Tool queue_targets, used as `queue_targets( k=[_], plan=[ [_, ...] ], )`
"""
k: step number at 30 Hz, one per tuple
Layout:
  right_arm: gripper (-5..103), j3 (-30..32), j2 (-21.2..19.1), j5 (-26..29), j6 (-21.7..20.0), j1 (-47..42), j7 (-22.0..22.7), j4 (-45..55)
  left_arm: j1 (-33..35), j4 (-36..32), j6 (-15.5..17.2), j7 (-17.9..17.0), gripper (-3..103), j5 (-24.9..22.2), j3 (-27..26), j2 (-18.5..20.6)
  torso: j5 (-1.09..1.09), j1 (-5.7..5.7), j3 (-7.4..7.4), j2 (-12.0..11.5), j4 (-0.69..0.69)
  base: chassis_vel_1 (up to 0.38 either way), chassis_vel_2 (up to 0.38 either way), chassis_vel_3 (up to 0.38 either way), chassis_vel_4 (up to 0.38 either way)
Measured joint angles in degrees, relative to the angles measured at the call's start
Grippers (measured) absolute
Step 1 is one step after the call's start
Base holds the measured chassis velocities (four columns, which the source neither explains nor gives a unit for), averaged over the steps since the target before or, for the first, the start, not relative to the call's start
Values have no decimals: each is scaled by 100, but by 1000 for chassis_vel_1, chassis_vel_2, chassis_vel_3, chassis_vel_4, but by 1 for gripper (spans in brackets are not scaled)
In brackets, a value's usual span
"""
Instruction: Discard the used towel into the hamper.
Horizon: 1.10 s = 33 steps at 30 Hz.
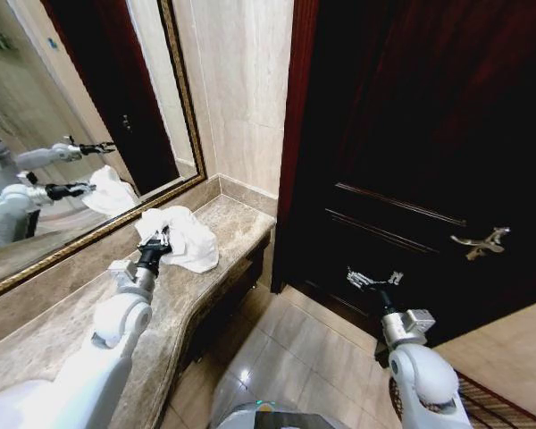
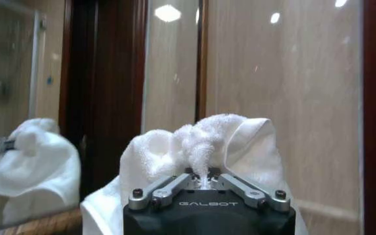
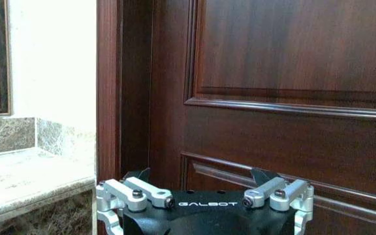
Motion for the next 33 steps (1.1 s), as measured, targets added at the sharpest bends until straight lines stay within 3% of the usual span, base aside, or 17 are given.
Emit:
queue_targets(
  k=[8, 18, 23, 29, 33],
  plan=[
    [100, -5, 18, 2, 5, 17, 41, 37, 139, -566, -345, -12, 5, 31, -85, -133, 0, 0, 0, 0, 0, 0, 0, 0, 0],
    [100, 43, 6, 113, 12, -24, 88, 146, 617, -928, -375, -16, 5, 395, -150, -621, 0, 0, 0, 0, 0, 0, 0, 0, 0],
    [100, 74, -11, 213, 8, -64, 101, 257, 822, -984, -337, -85, 5, 585, -159, -866, 0, 0, 0, 0, 0, 0, 0, 0, 0],
    [100, 103, -29, 377, -104, -101, 100, 507, 1087, -1102, 2, -88, 5, 838, -161, -1054, 0, 0, 0, 0, 0, 0, 0, 0, 0],
    [100, 141, -32, 435, -112, -90, 101, 536, 1249, -1106, 0, -44, 5, 954, -136, -1168, 0, 0, 0, 0, 0, 0, 0, 0, 0]
  ],
)
